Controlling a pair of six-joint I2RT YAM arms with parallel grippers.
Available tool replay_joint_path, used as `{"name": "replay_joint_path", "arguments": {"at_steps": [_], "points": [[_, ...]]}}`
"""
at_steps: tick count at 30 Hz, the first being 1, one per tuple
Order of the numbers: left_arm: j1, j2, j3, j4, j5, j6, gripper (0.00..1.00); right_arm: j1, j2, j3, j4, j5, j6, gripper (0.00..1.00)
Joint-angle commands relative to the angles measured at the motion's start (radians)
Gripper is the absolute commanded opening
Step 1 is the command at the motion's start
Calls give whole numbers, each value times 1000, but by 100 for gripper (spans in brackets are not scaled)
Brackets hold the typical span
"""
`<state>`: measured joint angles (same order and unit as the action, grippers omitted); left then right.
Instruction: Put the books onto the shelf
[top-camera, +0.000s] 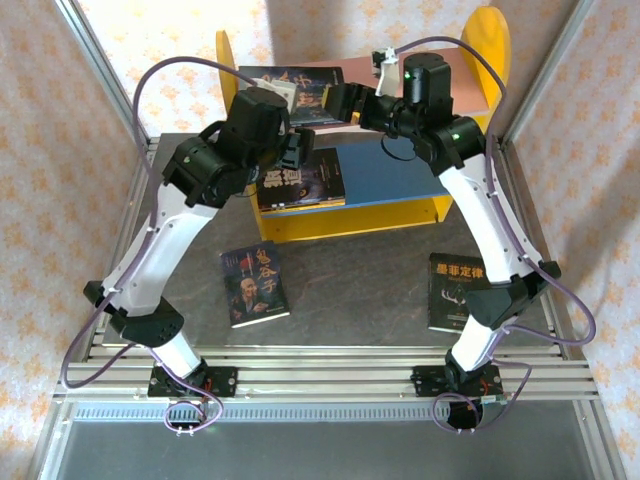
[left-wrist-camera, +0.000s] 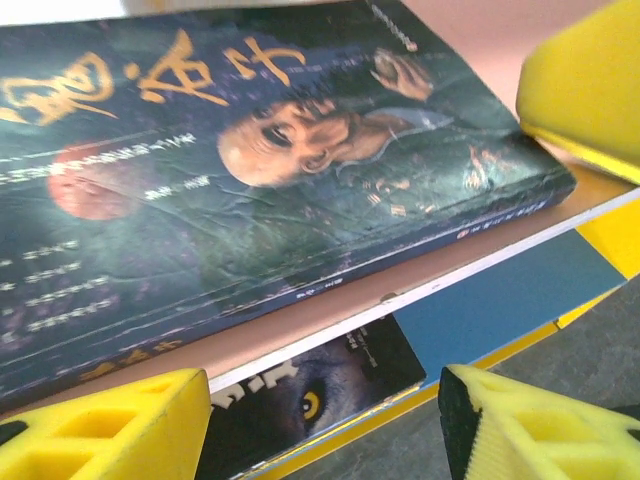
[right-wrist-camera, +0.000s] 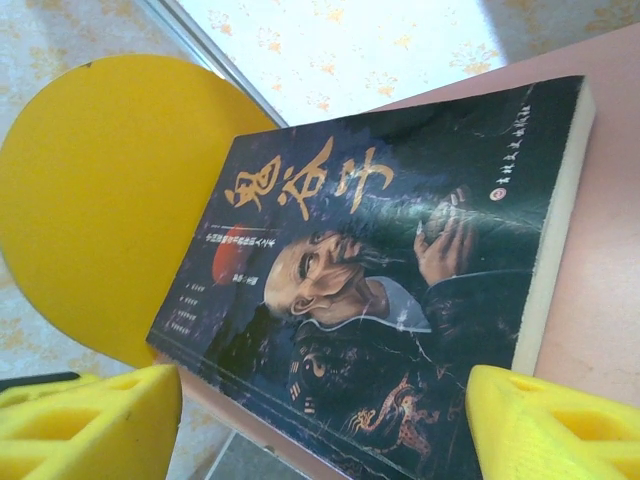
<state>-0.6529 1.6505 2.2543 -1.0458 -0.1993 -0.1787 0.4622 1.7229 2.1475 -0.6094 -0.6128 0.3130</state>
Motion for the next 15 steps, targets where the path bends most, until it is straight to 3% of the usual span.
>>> {"name": "replay_joint_path", "arguments": {"at_steps": [1, 15], "points": [[3, -47, -9, 47, -70, 29, 65, 12, -46, -36, -7, -62, 19, 75], [42, -5, 24, 61, -61, 56, 67, 32, -207, -245, 99, -106, 60, 75]]}}
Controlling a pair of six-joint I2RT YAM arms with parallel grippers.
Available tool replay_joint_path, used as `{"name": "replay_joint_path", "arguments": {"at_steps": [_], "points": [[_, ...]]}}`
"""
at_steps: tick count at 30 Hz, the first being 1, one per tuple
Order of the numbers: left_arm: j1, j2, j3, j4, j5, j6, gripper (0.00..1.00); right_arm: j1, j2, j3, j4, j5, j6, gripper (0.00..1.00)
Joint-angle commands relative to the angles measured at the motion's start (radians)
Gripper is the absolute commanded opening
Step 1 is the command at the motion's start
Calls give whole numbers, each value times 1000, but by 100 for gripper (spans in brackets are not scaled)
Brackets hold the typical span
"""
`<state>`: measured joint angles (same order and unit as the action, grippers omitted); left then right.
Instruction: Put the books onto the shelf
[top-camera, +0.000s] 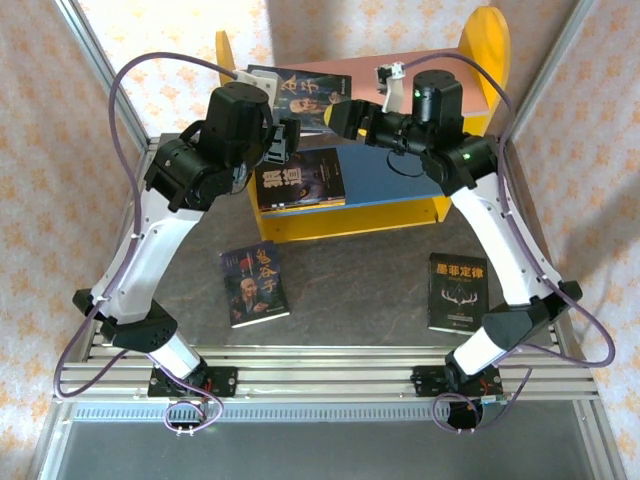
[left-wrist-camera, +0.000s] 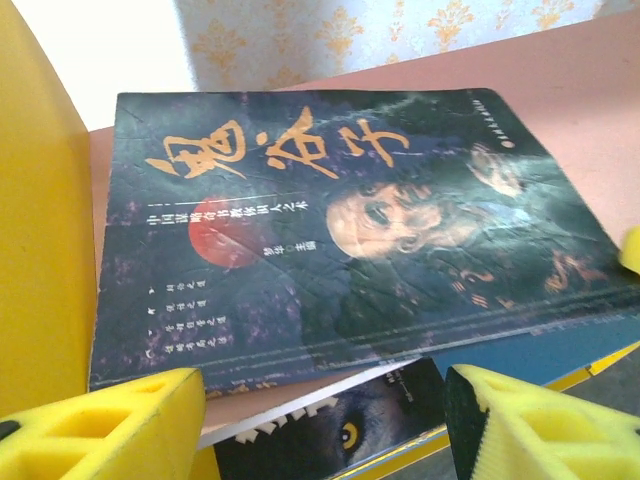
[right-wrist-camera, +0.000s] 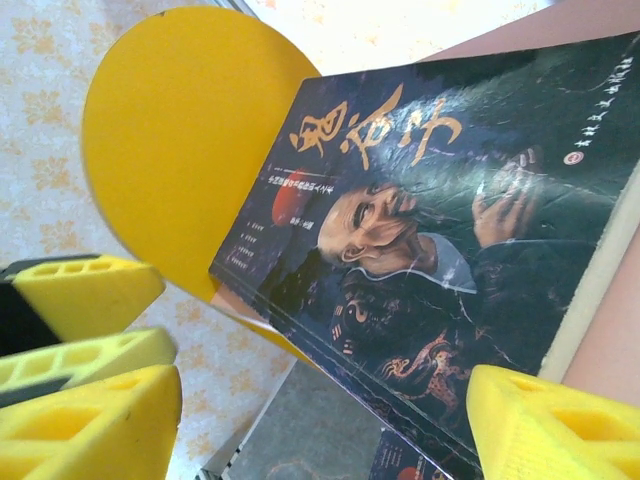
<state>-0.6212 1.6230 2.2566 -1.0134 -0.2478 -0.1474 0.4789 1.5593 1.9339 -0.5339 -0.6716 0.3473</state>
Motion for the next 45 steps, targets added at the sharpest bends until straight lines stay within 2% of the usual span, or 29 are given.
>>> {"name": "replay_joint_path", "arguments": {"at_steps": [1, 4, 9, 15, 31, 40, 45], "points": [[15, 29, 21, 33, -7, 28, 67, 16, -52, -42, 29, -47, 27, 75], [27, 52, 23, 40, 14, 33, 67, 16, -78, -69, 26, -23, 18, 75], [50, 89, 32, 37, 35, 26, 67, 15, -125, -106, -25, 109, -25, 76], [66, 118, 41, 24, 57, 11, 66, 15, -134, -134, -48, 157, -38, 76], [55, 71, 16, -22, 164, -68, 63, -3, -11, 7, -58, 147, -13, 64], [-13, 28, -34, 3, 147, -84, 62, -16, -6, 16, -51, 123, -5, 59], [-22, 17, -32, 9, 131, -81, 62, -17, -3, -4, -47, 102, 6, 57]]}}
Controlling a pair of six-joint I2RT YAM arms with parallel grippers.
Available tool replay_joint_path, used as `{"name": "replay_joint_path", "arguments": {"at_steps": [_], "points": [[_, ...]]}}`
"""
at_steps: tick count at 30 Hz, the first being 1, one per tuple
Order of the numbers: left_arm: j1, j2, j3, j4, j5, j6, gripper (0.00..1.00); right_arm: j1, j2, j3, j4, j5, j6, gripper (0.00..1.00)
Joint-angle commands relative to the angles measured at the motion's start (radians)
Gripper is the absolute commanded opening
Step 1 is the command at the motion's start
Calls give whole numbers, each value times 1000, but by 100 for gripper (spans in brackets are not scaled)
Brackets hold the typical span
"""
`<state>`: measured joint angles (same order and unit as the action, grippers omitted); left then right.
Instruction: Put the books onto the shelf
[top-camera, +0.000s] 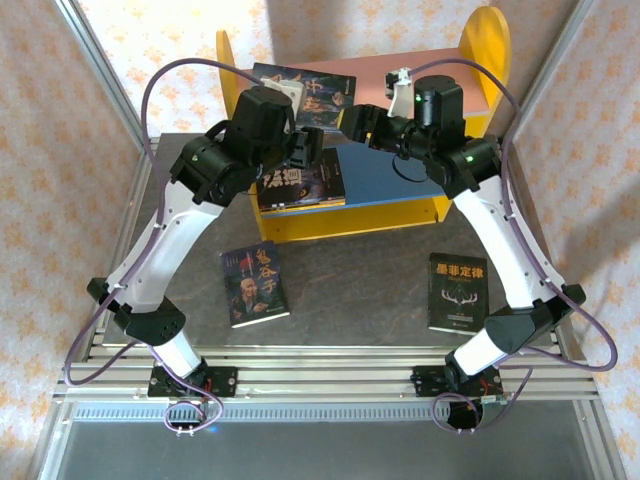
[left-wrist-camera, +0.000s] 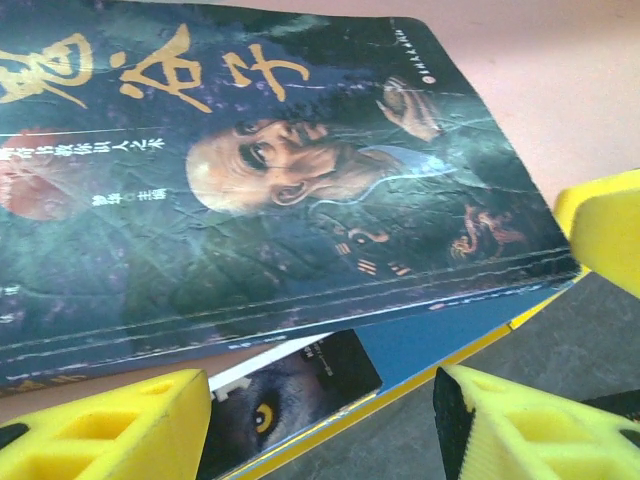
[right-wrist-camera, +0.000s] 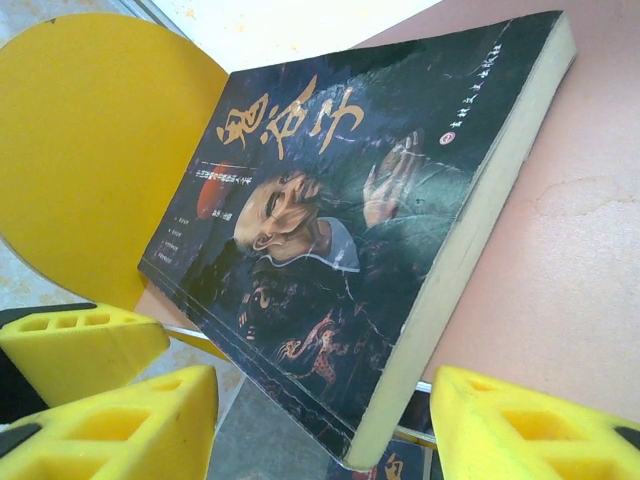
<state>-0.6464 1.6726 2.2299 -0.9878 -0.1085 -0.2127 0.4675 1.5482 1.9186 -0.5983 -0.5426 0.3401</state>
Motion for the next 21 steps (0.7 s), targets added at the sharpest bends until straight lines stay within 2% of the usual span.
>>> {"name": "replay_joint_path", "arguments": {"at_steps": [1, 13, 21], "points": [[2, -34, -6, -15, -14, -14, 62, -6, 9, 8, 18, -34, 16, 57], [8, -33, 46, 16, -120, 61, 64, -4, 9, -32, 34, -41, 35, 56], [64, 14, 67, 62, -141, 114, 66, -4, 23, -19, 38, -54, 52, 52]]}}
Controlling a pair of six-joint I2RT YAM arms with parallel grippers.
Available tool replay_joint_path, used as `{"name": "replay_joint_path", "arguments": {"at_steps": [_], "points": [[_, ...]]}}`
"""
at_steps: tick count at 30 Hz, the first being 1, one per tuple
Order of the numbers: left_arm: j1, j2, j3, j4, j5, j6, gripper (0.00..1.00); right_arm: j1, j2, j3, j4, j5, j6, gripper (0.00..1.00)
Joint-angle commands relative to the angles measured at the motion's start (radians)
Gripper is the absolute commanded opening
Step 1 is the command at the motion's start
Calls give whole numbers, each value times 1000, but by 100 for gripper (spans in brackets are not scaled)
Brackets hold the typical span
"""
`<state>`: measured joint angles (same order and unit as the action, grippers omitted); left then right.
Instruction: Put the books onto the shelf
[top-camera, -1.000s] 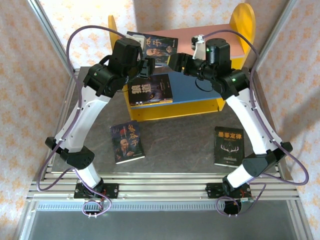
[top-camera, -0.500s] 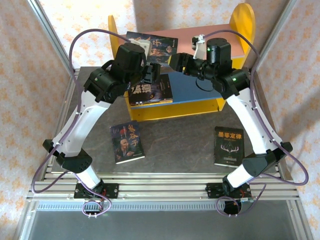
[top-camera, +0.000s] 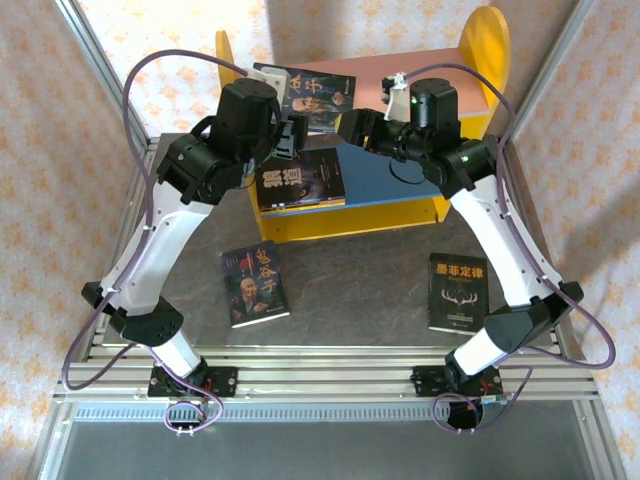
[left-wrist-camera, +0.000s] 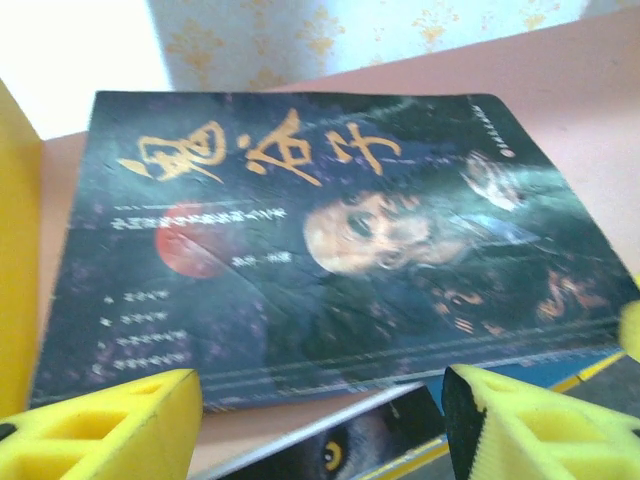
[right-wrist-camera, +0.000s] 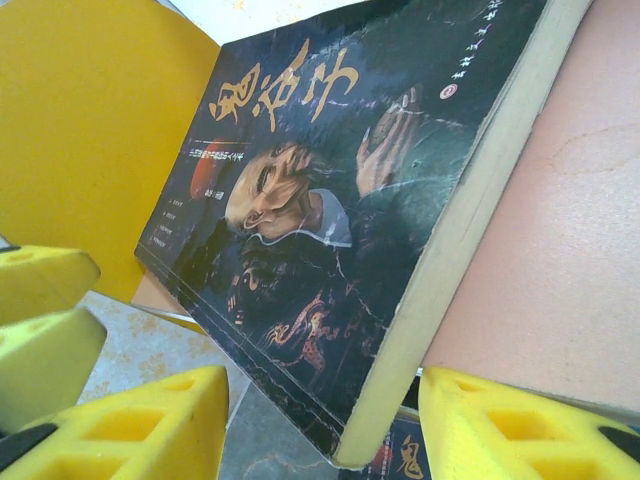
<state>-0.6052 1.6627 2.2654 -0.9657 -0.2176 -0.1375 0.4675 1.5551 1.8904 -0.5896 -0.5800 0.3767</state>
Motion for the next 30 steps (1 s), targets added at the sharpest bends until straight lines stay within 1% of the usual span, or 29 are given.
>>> {"name": "replay_joint_path", "arguments": {"at_steps": [1, 4, 10, 17, 23, 26, 30], "points": [[30, 31, 34, 43, -26, 39, 66, -4, 17, 8, 30, -18, 16, 52], [49, 48, 39, 50, -2, 39, 66, -4, 16, 4, 33, -19, 18, 51], [69, 75, 38, 45, 23, 34, 66, -4, 17, -1, 33, -26, 19, 47], [73, 87, 37, 15, 41, 18, 66, -3, 18, 10, 20, -32, 10, 33], [71, 46, 12, 12, 67, -5, 66, -15, 22, 36, -8, -57, -5, 23], [73, 22, 5, 13, 72, -11, 66, -33, 14, 37, -21, -69, -13, 20], [73, 0, 5, 13, 77, -10, 66, -66, -1, 30, -37, -87, -22, 20]]}}
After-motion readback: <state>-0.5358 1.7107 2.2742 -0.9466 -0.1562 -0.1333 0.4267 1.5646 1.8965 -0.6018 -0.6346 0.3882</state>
